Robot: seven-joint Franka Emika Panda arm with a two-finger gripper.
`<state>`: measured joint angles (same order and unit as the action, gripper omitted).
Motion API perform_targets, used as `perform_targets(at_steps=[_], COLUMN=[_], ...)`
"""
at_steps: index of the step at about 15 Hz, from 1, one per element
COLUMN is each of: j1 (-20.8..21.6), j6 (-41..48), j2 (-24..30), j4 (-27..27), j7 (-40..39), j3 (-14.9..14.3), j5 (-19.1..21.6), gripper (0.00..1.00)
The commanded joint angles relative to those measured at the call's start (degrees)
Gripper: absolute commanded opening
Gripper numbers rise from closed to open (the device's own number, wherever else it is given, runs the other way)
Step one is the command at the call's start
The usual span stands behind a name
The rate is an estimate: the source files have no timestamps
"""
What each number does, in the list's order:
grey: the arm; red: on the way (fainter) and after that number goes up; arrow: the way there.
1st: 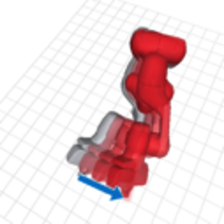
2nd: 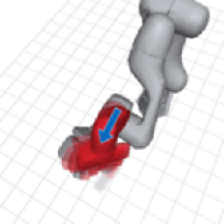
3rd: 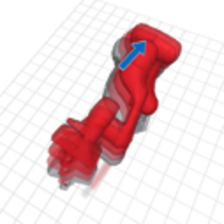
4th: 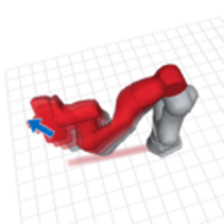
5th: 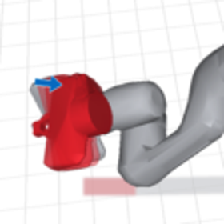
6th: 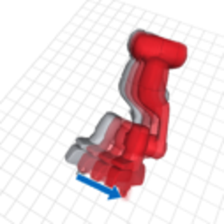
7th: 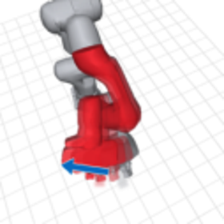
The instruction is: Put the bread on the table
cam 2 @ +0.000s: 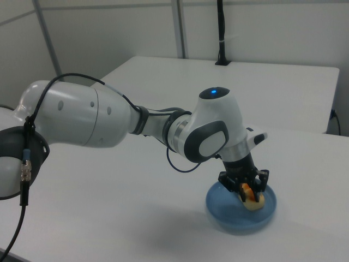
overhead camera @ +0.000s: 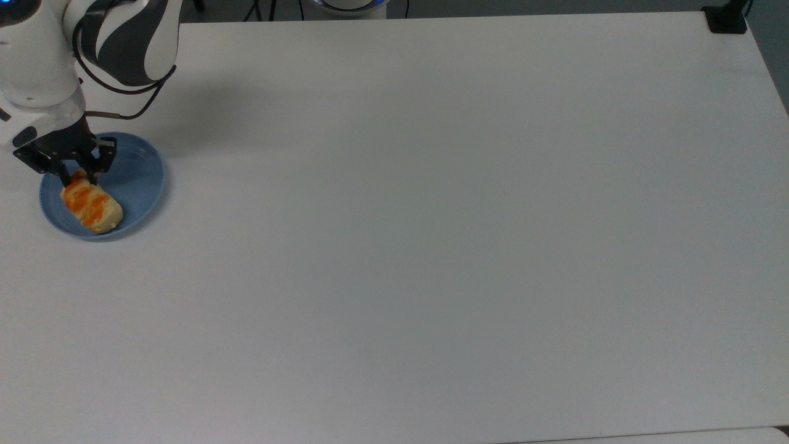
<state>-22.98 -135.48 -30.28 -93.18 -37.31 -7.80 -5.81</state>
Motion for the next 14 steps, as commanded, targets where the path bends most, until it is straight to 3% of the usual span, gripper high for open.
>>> perform_targets(at_steps=[1,6,9,11,14], j1=[-0.13,0.22,0.65,3.1,7.68], j6=[-0.58,11.87,23.21,28.84,30.8], j2=[1.45,9.96,16.64,19.2,19.48], j4=[-0.51,-0.69,-0.78,-0.78,-0.78], j7=[-0.49,-0.13,1.0,4.68,11.98], j3=[0.42,4.54,8.58,10.95,11.49], j5=[-0.34,0.09,3.6,4.4,4.4], gripper=[0.36,0.36,0.36,0.36,0.36])
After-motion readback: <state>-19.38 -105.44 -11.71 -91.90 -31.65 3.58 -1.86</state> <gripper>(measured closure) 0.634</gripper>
